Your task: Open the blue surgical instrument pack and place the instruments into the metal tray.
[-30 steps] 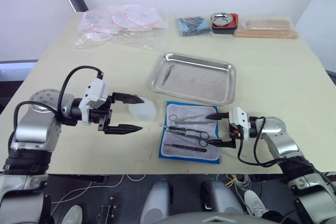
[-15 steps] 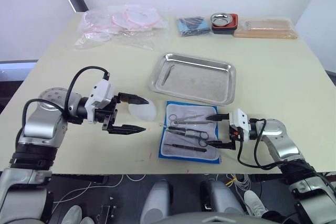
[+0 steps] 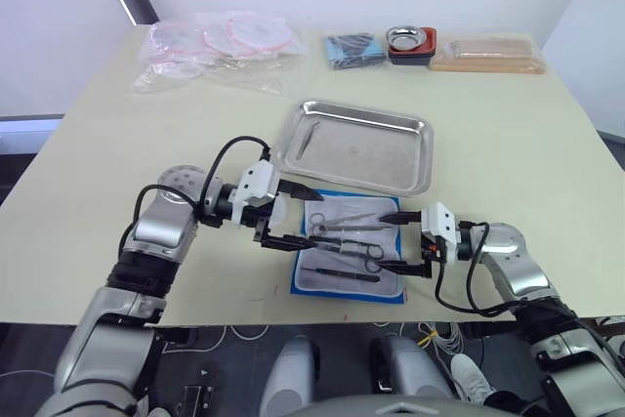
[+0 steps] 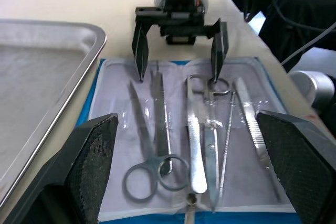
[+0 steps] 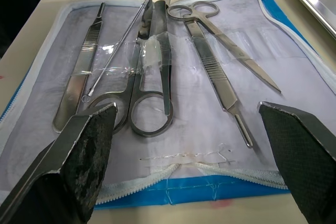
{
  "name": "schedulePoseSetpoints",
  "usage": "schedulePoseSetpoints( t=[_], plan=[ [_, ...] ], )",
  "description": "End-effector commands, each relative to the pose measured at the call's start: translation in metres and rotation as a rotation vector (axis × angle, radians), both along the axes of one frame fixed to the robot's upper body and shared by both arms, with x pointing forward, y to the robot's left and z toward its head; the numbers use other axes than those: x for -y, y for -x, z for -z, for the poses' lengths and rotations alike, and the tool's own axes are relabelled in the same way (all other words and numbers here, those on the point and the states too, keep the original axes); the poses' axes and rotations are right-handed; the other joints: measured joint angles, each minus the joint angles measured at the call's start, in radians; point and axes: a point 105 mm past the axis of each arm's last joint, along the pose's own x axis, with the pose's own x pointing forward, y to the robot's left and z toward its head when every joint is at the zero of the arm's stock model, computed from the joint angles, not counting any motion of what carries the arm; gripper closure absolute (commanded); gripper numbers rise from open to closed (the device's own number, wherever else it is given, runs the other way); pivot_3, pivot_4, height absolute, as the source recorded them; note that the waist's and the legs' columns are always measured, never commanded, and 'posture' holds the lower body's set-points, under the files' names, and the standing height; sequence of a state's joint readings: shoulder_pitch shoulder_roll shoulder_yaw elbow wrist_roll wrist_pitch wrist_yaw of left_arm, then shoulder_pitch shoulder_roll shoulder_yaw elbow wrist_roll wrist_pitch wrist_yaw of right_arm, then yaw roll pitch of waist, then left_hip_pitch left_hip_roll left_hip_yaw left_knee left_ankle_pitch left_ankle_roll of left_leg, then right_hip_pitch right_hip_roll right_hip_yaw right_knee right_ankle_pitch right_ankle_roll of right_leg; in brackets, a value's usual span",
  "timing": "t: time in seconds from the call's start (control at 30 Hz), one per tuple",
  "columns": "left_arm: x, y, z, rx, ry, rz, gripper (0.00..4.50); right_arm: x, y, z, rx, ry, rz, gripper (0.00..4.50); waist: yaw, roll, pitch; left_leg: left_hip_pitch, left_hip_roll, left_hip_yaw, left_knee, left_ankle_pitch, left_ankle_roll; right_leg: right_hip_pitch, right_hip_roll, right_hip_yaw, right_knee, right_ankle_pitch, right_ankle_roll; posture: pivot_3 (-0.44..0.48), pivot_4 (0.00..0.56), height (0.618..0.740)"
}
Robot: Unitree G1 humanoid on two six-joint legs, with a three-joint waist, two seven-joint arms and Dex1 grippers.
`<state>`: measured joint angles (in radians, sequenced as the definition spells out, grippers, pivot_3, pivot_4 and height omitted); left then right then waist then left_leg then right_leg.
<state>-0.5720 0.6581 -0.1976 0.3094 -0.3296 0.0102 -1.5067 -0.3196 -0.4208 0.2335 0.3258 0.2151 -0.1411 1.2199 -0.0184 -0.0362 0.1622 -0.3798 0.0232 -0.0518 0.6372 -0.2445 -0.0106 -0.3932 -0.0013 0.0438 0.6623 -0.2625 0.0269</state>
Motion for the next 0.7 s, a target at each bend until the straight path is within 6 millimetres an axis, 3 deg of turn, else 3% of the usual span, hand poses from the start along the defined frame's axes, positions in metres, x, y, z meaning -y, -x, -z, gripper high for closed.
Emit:
schedulePoseSetpoints(
  t=[0.03,0.1,0.43,0.7],
  plan=[
    [0.002,-0.009,0.0,0.032,0.008,-0.026,1.0,0.0,0.026,0.052,-0.189,0.106,-0.003,0.0,-0.001,0.0,0.0,0.0,0.0,0.0,0.0,0.0,0.0,0.0,0.0,0.0,0.0,0.0,0.0,0.0,0.15,0.74],
    [0.002,-0.015,0.004,0.046,-0.003,-0.048,1.76,-0.001,0.026,0.053,-0.19,0.107,-0.003,0.0,-0.006,-0.001,-0.001,0.0,0.0,0.0,0.0,0.0,0.0,0.0,0.0,0.0,0.0,0.0,0.0,0.0,0.15,0.74],
    [0.008,-0.041,0.01,0.102,-0.041,-0.115,1.76,-0.007,0.021,0.053,-0.174,0.112,-0.015,0.0,-0.023,-0.002,-0.002,0.001,0.0,-0.001,0.0,0.0,0.0,0.001,0.001,-0.001,0.001,0.001,-0.001,0.0,0.15,0.74],
    [0.011,-0.033,0.017,0.014,-0.044,-0.104,1.76,-0.011,0.019,0.052,-0.165,0.108,-0.022,0.0,-0.026,-0.002,-0.002,0.002,0.0,-0.001,0.0,0.0,0.0,0.001,0.001,0.0,0.002,0.001,-0.001,0.0,0.15,0.74]
  ],
)
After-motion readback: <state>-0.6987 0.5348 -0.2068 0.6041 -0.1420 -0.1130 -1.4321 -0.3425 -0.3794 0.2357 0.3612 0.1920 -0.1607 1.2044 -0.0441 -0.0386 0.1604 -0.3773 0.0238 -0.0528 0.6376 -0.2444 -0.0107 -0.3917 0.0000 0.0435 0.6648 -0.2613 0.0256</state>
